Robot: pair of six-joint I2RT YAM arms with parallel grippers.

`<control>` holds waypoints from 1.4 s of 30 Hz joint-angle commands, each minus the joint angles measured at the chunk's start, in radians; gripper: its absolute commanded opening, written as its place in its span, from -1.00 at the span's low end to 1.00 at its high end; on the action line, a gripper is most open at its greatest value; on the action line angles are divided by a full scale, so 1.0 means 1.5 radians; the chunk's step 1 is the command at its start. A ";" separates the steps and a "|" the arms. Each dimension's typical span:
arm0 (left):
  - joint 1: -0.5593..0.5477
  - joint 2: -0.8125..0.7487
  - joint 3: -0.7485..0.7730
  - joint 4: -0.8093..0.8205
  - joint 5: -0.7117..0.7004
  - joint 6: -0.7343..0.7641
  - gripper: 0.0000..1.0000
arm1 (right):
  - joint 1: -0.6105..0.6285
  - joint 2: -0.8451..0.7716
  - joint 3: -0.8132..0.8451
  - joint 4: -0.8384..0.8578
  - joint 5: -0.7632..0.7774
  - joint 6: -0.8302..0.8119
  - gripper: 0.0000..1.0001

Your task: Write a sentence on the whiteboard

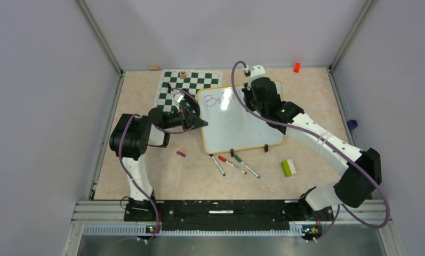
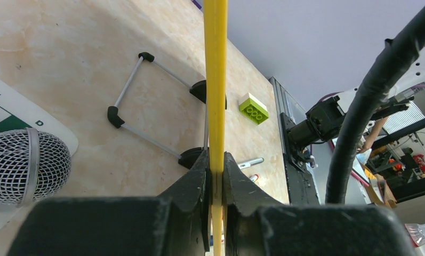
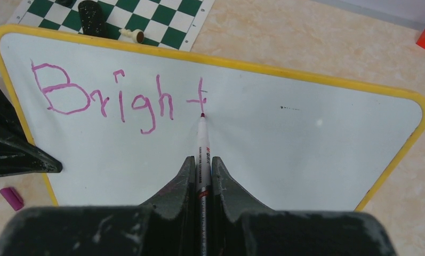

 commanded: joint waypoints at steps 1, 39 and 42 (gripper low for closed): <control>-0.004 -0.033 -0.003 0.053 0.020 0.012 -1.00 | -0.008 -0.037 -0.013 -0.005 -0.010 0.010 -1.00; -0.004 -0.034 -0.005 0.052 0.019 0.014 -1.00 | -0.030 -0.040 0.020 -0.003 0.017 -0.003 -1.00; -0.004 -0.035 -0.004 0.050 0.019 0.014 -1.00 | -0.034 -0.039 0.019 0.003 0.013 -0.001 -1.00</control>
